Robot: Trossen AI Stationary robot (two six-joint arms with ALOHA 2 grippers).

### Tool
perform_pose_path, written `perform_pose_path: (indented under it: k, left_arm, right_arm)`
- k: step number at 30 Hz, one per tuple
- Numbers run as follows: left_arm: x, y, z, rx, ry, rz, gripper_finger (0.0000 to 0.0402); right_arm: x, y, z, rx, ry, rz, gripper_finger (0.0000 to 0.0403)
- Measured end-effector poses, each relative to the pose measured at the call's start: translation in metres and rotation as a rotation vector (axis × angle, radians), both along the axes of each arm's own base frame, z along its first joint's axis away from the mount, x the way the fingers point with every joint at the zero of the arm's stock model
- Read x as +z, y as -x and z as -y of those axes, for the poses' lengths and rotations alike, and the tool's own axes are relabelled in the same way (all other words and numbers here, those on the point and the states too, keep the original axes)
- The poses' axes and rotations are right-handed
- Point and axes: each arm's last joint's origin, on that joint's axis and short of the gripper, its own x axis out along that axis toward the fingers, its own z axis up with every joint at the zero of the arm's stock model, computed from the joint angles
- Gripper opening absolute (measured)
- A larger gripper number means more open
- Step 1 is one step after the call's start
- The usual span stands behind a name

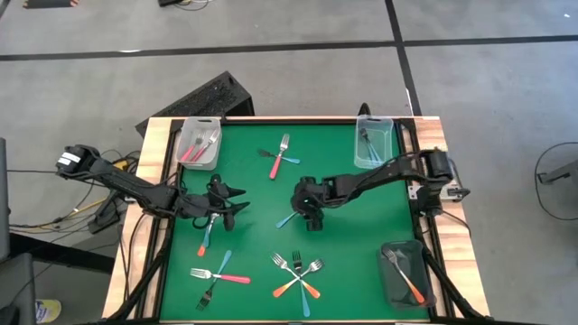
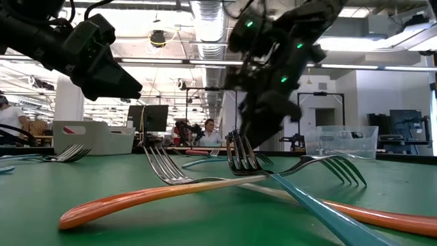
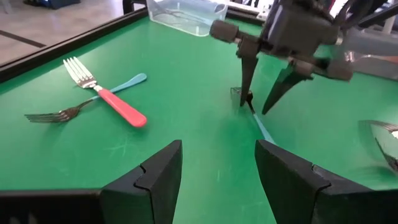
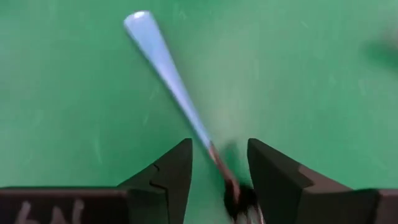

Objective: Sort silverware by color (type)
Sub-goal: Put the blue fork into the transparent bin

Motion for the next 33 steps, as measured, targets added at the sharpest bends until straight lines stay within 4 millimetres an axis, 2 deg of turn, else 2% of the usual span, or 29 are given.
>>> perform_pose_path:
  k: [3,6,12,16,19,23,27,30,33]
  left_arm:
    - [-0.001,0.000,0.000,0.005,0.010,-0.008,0.0190]
    - [-0.002,0.001,0.000,0.010,0.006,-0.020,0.0190]
    - [-0.008,0.000,-0.001,0.038,-0.008,-0.052,0.0190]
    - [-0.013,-0.002,-0.002,0.062,-0.011,-0.073,0.0190]
    - [-0.018,-0.003,-0.002,0.073,-0.014,-0.100,0.0190]
    - [-0.022,-0.005,-0.001,0.083,-0.014,-0.120,0.0190]
    - [-0.023,-0.004,-0.002,0.100,-0.014,-0.123,0.0190]
    - [-0.023,-0.004,-0.002,0.101,-0.011,-0.124,0.0190]
    - [-0.024,-0.003,-0.002,0.106,0.003,-0.129,0.0190]
  right_arm:
    - [-0.008,-0.006,0.003,-0.006,0.007,-0.098,0.0179]
    - [-0.009,-0.008,0.007,-0.019,0.005,-0.177,0.0150]
    - [-0.001,-0.008,0.018,-0.044,-0.004,-0.284,0.0022]
    - [0.023,0.002,0.039,-0.150,0.022,-0.263,0.0035]
    - [0.048,0.016,0.063,-0.282,0.081,-0.230,0.0039]
    - [0.085,0.043,0.099,-0.496,0.154,-0.166,0.0023]
    - [0.122,0.081,0.136,-0.721,0.240,-0.089,0.0021]
    - [0.133,0.112,0.162,-0.887,0.233,-0.053,0.0028]
    - [0.129,0.141,0.181,-1.031,0.213,-0.057,0.0029]
